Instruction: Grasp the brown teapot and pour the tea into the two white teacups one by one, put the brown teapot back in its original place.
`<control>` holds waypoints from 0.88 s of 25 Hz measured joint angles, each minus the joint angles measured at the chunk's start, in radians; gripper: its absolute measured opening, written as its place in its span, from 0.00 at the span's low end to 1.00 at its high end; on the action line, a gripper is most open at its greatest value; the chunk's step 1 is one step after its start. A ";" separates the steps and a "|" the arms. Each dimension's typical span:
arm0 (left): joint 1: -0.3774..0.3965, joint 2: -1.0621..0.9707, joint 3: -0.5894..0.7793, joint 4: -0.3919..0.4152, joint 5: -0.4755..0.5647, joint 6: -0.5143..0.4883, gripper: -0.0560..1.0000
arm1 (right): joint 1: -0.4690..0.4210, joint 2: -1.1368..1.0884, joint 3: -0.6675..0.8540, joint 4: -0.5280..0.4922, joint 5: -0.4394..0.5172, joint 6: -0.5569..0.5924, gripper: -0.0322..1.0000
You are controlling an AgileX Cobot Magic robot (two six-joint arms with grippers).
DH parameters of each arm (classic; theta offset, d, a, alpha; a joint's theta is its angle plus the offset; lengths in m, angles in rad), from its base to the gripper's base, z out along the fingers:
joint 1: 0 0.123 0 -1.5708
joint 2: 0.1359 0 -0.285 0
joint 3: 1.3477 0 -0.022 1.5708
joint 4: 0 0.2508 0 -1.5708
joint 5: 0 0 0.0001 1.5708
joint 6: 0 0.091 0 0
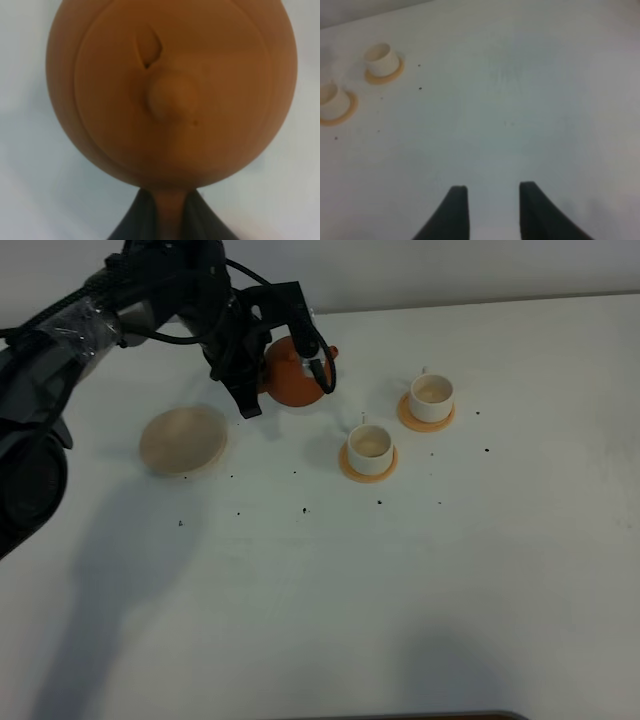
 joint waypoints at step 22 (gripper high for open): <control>-0.145 0.238 -0.356 0.164 -0.079 0.028 0.16 | 0.000 0.000 0.000 0.000 0.000 0.000 0.26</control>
